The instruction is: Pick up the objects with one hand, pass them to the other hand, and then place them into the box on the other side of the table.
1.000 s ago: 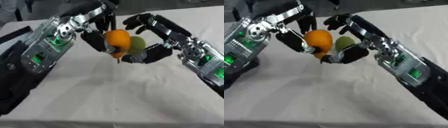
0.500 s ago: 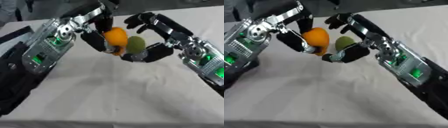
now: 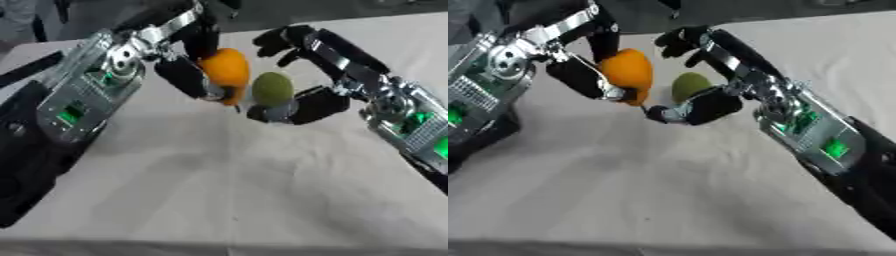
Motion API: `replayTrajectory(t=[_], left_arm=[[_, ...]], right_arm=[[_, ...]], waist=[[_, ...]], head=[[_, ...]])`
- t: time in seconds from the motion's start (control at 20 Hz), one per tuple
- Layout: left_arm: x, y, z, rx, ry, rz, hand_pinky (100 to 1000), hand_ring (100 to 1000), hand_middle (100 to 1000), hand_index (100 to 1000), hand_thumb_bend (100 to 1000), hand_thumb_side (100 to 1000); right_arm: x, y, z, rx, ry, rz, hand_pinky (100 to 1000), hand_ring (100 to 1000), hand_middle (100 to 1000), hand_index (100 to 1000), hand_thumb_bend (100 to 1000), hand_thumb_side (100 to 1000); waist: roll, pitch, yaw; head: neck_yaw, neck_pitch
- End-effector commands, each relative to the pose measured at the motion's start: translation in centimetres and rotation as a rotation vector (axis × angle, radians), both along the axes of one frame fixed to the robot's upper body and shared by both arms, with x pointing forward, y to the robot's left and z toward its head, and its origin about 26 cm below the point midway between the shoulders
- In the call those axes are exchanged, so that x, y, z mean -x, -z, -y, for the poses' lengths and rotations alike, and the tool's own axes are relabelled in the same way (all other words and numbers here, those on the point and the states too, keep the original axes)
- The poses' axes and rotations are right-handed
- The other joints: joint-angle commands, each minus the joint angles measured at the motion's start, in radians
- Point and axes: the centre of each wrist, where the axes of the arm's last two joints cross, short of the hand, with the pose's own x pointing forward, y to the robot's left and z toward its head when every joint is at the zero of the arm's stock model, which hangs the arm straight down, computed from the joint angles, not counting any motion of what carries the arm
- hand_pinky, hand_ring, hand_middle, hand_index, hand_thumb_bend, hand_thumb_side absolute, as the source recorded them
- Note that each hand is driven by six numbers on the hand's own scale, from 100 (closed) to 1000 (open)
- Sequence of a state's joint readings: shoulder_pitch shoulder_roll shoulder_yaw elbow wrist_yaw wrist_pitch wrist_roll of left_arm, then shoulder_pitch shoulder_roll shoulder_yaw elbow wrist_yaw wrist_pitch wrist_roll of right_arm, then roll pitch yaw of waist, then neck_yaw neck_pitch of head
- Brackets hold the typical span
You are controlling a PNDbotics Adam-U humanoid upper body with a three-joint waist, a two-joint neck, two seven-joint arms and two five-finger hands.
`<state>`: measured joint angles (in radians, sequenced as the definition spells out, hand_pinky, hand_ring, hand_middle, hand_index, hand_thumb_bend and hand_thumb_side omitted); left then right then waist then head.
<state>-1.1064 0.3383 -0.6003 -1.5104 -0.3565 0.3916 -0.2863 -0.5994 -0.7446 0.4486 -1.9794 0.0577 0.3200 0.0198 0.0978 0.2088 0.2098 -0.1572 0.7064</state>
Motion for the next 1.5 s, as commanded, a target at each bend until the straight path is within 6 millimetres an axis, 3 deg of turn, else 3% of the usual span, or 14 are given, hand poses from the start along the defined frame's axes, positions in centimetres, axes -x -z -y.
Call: replayTrajectory(t=[0.05, 0.3, 0.6, 1.1, 1.5], left_arm=[[-0.2, -1.7, -1.9, 0.021, -0.045, 0.061, 556, 368, 319, 322, 607, 100], [-1.0, -2.8, -5.5, 0.051, -0.148, 0.098, 562, 371, 323, 327, 611, 100], [-2.2, -3.1, -10.4, 0.086, -0.295, 0.072, 566, 371, 328, 332, 613, 100], [-4.0, -2.1, -18.5, 0.140, -0.543, 0.026, 571, 373, 333, 340, 616, 100], [-5.9, -0.4, -22.8, 0.180, -0.721, 0.020, 574, 374, 337, 343, 618, 100]], right_arm=[[0.4, -1.0, 0.3, 0.011, 0.006, 0.045, 738, 807, 705, 824, 625, 216], [0.4, -0.8, 0.5, 0.019, 0.012, 0.047, 740, 808, 708, 826, 624, 220], [0.4, -0.9, 0.7, 0.019, 0.010, 0.055, 740, 809, 682, 827, 622, 224], [0.4, -0.8, 1.0, 0.020, 0.014, 0.072, 742, 808, 672, 824, 629, 222], [0.3, -0.9, 1.3, 0.004, 0.033, 0.089, 741, 807, 667, 819, 644, 217]], waist=[[0.008, -0.005, 0.000], [0.008, -0.006, 0.001], [0.008, -0.008, 0.003], [-0.005, -0.003, 0.001], [-0.021, 0.004, -0.004]], head=[[0.005, 0.001], [0.015, 0.005], [0.066, 0.010], [0.185, 0.000], [0.248, -0.021]])
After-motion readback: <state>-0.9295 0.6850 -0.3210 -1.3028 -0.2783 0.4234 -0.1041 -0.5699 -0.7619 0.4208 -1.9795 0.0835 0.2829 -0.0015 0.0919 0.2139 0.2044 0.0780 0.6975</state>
